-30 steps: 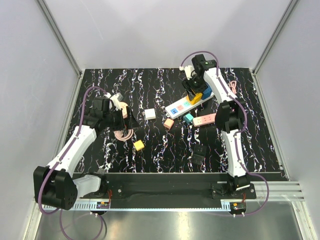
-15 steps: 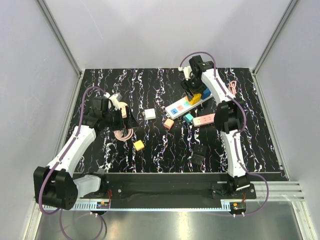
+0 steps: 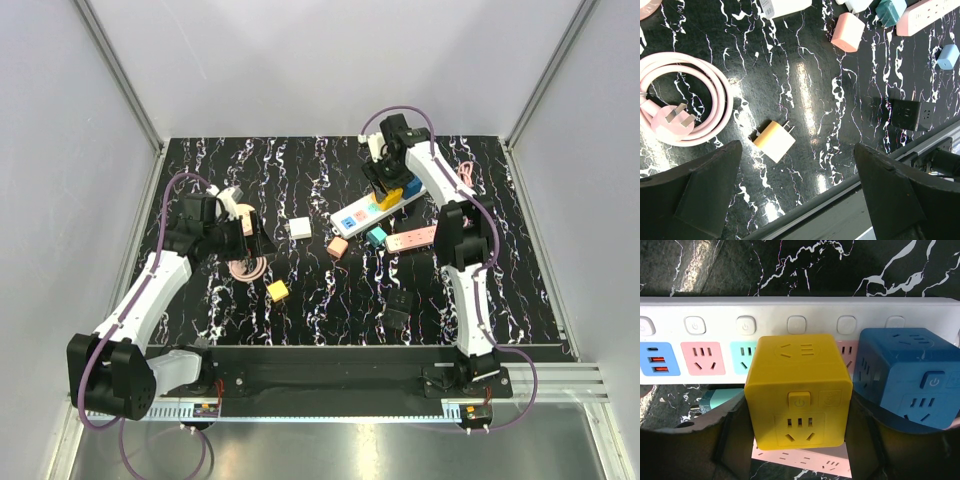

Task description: Insert the plug

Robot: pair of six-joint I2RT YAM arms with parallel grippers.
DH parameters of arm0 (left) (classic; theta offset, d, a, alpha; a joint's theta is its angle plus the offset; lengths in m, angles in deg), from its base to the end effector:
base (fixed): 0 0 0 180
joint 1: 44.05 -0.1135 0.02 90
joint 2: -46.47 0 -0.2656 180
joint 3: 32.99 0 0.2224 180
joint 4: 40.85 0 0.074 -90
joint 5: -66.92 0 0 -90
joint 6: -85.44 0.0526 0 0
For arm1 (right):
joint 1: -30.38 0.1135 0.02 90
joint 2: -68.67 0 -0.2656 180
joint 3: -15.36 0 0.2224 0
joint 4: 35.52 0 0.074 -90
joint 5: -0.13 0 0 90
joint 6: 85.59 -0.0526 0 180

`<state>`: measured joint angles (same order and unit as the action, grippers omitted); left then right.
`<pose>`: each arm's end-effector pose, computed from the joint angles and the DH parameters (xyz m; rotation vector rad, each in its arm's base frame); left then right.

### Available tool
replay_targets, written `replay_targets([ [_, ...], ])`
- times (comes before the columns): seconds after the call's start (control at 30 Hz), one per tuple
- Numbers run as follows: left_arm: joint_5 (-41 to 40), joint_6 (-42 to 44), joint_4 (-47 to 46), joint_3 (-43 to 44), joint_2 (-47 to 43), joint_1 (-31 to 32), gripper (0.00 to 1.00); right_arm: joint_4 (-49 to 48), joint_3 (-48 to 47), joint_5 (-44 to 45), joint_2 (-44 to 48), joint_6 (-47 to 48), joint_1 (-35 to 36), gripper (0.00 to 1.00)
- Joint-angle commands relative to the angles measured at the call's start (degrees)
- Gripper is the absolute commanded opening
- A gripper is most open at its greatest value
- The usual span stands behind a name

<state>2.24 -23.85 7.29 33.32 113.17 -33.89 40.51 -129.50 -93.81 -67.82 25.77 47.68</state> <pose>0.2104 -0.0606 0.2649 0.0127 2.4529 -0.7662 0.4579 0.1464 0.2118 -0.9274 2.5875 0.0753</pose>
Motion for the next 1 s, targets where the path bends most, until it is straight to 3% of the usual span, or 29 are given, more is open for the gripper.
replay_targets([
  [0.0,1.6,0.4,-1.9,1.7,-1.2,-0.6,0.99,-6.2,8.8,1.0,-2.0,-0.9,0.3,0.00],
  [0.13,2.0,0.3,-2.3,1.8,-1.0,-0.8,0.99,-6.5,11.5,1.7,-2.4,-0.7,0.4,0.00],
  [0.43,2.5,0.0,-2.6,2.0,-0.6,-1.9,0.99,-2.5,5.8,-0.3,-7.8,0.1,0.9,0.00],
  [0.73,2.5,0.0,-2.8,1.4,-1.1,-2.2,0.99,-4.0,6.1,2.6,-8.4,-0.5,0.9,0.00],
  [0.8,2.5,0.0,-2.9,1.1,-1.3,-2.2,0.99,-4.0,4.6,2.8,-7.2,-0.8,0.9,0.06],
  [0.87,2.2,0.0,-2.9,1.2,-1.6,-2.2,0.99,-3.9,0.9,2.2,-6.1,-1.1,0.9,0.23],
  [0.9,2.0,-0.1,-2.9,1.2,-1.7,-2.2,0.99,-2.5,-4.2,2.4,-6.0,-1.4,0.9,0.36],
  [0.93,1.8,-0.3,-2.9,1.2,-1.7,-2.2,0.99,-0.9,-7.7,2.7,-6.2,-1.7,0.9,0.36],
  [0.97,1.5,-0.4,-2.9,1.2,-1.9,-2.2,0.99,0.9,-11.6,2.9,-6.6,-2.0,0.9,0.50],
])
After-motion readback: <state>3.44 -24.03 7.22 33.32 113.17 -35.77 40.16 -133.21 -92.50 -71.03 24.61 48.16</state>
